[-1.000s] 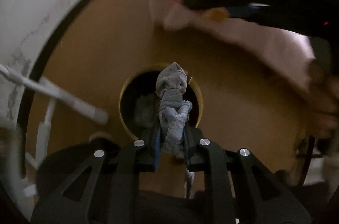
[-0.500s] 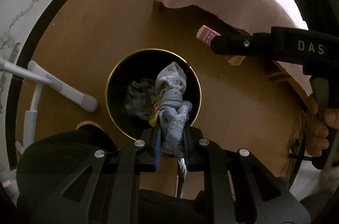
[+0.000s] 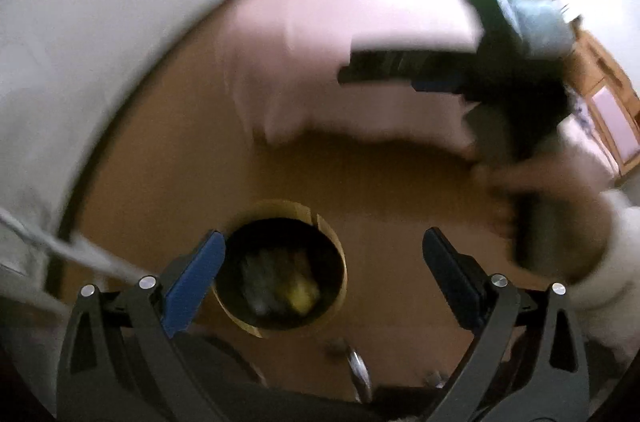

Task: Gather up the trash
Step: 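Swing both grippers back toward the desk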

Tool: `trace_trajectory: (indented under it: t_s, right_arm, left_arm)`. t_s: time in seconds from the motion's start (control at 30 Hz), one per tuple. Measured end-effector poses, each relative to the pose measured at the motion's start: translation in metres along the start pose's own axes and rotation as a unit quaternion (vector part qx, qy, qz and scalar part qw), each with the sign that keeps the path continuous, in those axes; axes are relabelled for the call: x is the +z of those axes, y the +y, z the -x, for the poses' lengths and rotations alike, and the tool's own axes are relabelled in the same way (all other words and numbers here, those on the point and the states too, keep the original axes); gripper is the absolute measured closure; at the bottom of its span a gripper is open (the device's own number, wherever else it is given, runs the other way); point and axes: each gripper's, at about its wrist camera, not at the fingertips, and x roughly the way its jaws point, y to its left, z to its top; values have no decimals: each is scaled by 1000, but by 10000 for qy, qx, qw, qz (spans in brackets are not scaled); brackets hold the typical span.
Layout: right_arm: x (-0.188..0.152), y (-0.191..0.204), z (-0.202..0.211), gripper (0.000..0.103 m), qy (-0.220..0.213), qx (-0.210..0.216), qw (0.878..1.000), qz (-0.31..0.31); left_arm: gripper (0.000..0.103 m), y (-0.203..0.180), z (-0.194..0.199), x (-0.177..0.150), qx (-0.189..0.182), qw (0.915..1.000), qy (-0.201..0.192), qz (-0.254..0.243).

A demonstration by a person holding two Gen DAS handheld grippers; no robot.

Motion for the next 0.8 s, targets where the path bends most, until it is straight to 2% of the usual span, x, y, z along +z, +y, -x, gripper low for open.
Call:
trace_trajectory:
  t_s: [0.07, 0.1, 0.13, 0.17, 0.2, 0.23, 0.27, 0.3, 0.37, 0.4, 0.47, 0.5, 0.53, 0.57, 0.6, 0.67, 0.7, 0.73, 0.77, 0.8]
  right_arm:
    - [11, 19, 44, 6, -1044, -364, 9929, 443]
    - [14, 28, 57, 6, -1309, -449, 9887, 585]
    - [17, 38, 67, 6, -1506, -459, 9850, 711]
    - [23, 55, 80, 6, -1673, -255, 9819, 856]
    - [25, 67, 85, 6, -1704, -47, 9811, 912]
    - [28, 81, 88, 6, -1691, 207, 9807, 962]
    - [31, 106, 90, 6, -1611, 600, 9797, 1028]
    - [32, 122, 89, 6, -1543, 826, 9785, 1094]
    - [28, 166, 86, 6, -1361, 1255, 9738, 1322]
    - [24, 194, 84, 6, -1236, 1512, 9687, 1535]
    - [14, 244, 83, 6, -1055, 1953, 9541, 2010]
    - [8, 273, 84, 6, -1010, 2216, 9420, 2310]
    - [5, 294, 86, 6, -1003, 2421, 9314, 2527]
    - [1, 327, 90, 6, -1043, 2647, 9168, 2802]
    - [-3, 348, 96, 6, -1064, 2759, 9088, 2942]
    - [-7, 397, 101, 6, -1023, 3081, 8878, 3263]
    - [-10, 426, 102, 6, -956, 3292, 8736, 3455]
    - [-11, 455, 100, 6, -905, 3416, 8642, 3581]
    - [-18, 489, 100, 6, -820, 3568, 8482, 3829]
    - [-28, 510, 103, 6, -760, 3647, 8380, 3987]
  left_arm:
    - [6, 3, 37, 7, 140, 9988, -459, -10]
    - [6, 14, 81, 11, 423, 9943, -977, 49]
    - [6, 20, 95, 10, 615, 9918, -1114, 94]
    - [6, 36, 123, 8, 1154, 9836, -1367, 239]
    - [6, 42, 133, 6, 1348, 9799, -1436, 315]
    - [6, 64, 156, -1, 1694, 9712, -1583, 544]
    - [6, 77, 169, -7, 1829, 9670, -1633, 694]
    - [6, 99, 186, -15, 2053, 9593, -1676, 977]
    - [6, 151, 224, -45, 2768, 9320, -1637, 1674]
    - [6, 161, 231, -52, 2928, 9253, -1613, 1788]
    - [6, 208, 266, -90, 3594, 8928, -1466, 2284]
    - [6, 218, 274, -100, 3682, 8875, -1433, 2370]
    - [6, 242, 291, -119, 3906, 8728, -1338, 2604]
    - [6, 254, 302, -129, 4018, 8646, -1277, 2734]
    - [6, 274, 316, -143, 4185, 8505, -1199, 2952]
    - [6, 319, 348, -170, 4489, 8161, -1251, 3418]
    - [6, 334, 357, -177, 4619, 7996, -1321, 3604]
    - [6, 346, 361, -177, 4691, 7894, -1375, 3714]
    - [6, 356, 366, -178, 4739, 7809, -1428, 3811]
    - [6, 375, 366, -177, 4721, 7780, -1461, 3880]
